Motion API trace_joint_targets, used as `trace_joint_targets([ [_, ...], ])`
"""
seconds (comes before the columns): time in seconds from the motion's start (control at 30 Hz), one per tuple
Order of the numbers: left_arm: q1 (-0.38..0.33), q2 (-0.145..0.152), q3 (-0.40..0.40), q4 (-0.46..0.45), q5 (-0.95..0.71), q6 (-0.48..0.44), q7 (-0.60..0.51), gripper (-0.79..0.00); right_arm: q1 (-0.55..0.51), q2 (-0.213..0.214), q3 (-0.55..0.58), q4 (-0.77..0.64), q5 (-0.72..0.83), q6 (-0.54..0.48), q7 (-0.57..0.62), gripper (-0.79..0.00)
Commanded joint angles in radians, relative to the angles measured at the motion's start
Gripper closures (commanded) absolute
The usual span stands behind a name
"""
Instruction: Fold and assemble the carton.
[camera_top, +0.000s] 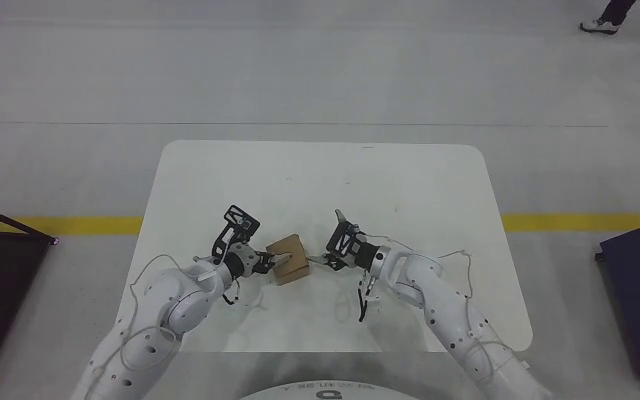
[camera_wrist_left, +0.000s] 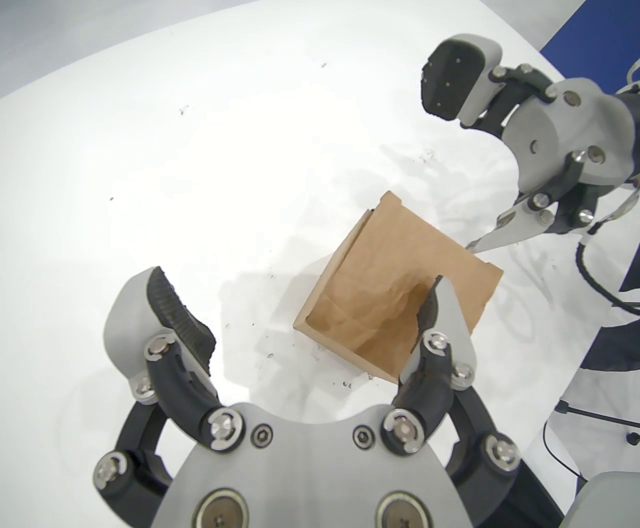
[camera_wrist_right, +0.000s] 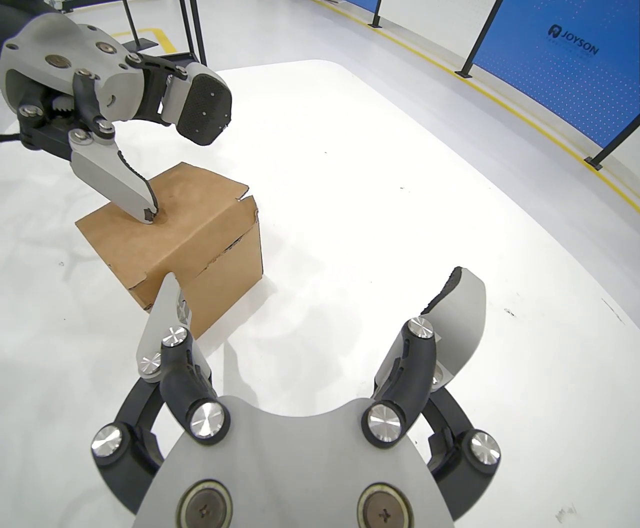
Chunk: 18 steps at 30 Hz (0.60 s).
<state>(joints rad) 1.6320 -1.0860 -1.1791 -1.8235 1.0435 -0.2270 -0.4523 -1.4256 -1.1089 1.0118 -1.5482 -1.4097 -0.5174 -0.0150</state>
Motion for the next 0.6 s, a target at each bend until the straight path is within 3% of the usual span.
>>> trace_joint_targets([
  [0.0, -0.002, 0.000, -0.001, -0.009, -0.003, 0.001, -0.002, -0.785, 0.003, -0.001, -0.002, -0.003, 0.000, -0.002, -0.002, -0.785],
  [0.57, 0.000, 0.001, -0.013, -0.024, -0.008, 0.009, -0.012, -0.785, 0.022, -0.008, -0.027, 0.006, -0.008, -0.013, -0.008, -0.785],
])
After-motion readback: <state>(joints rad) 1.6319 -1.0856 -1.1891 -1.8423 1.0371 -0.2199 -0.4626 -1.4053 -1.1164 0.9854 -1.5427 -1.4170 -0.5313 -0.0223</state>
